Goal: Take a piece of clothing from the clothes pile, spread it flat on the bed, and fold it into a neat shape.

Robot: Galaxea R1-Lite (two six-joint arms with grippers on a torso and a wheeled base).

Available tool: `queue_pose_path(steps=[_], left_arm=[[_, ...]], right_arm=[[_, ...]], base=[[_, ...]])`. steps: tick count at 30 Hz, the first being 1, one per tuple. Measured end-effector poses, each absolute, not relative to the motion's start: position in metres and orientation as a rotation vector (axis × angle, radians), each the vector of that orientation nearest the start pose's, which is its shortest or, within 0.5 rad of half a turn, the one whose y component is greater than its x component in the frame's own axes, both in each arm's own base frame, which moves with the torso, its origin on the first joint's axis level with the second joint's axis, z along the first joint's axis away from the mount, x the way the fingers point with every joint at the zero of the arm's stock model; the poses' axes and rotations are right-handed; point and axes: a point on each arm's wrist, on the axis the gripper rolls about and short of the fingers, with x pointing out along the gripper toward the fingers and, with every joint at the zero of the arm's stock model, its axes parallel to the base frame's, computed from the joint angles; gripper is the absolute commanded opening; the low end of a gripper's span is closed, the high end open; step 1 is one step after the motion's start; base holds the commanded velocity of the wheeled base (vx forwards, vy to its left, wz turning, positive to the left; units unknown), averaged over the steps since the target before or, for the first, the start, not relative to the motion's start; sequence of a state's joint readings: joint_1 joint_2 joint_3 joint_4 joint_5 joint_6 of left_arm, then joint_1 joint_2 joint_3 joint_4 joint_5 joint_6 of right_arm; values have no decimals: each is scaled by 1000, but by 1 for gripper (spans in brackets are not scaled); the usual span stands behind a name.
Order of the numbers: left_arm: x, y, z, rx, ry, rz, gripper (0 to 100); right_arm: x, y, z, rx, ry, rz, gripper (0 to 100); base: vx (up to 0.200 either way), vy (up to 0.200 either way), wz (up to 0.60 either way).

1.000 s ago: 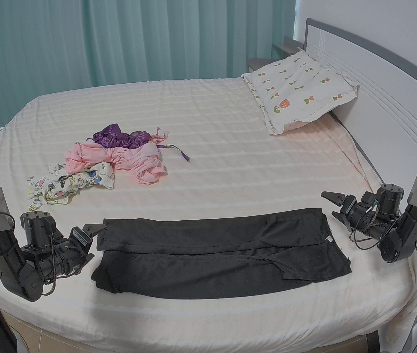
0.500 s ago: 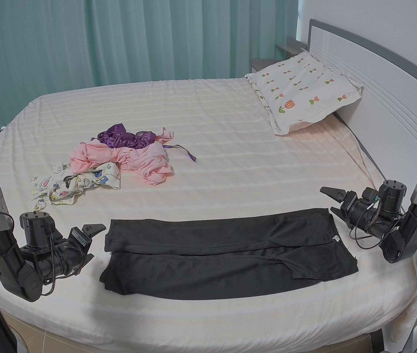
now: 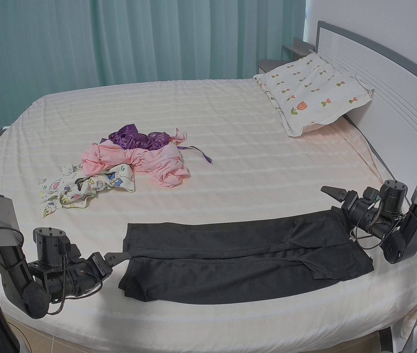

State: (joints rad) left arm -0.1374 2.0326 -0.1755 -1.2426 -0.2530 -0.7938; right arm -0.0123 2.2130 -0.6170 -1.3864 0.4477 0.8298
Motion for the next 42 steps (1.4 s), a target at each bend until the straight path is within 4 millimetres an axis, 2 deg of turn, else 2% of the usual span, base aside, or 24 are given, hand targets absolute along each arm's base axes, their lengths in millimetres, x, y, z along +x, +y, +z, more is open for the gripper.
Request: queue_pose_path(steps=[9, 15, 16, 25, 39, 40, 42], left_arm=[[230, -51, 12, -660, 800, -172, 100], [231, -55, 5, -642, 826, -176, 100], [231, -56, 3, -630, 831, -170, 0], [224, -57, -12, -524, 877, -112, 0], [202, -52, -14, -485, 923, -35, 0], [201, -51, -14, -481, 922, -28, 100], [199, -51, -14, -478, 926, -23, 100]], right_arm=[[349, 5, 43, 863, 375, 322, 100], [349, 4, 43, 864, 375, 321, 100], [349, 4, 43, 864, 375, 322, 100], [349, 4, 43, 864, 374, 321, 100], [349, 4, 43, 864, 375, 320, 100], [349, 4, 43, 864, 375, 320, 100], [349, 4, 42, 864, 376, 320, 100]], base=[[0, 0, 0], [0, 0, 0], [0, 0, 0], [0, 0, 0], [0, 0, 0], [0, 0, 0], [0, 0, 0]])
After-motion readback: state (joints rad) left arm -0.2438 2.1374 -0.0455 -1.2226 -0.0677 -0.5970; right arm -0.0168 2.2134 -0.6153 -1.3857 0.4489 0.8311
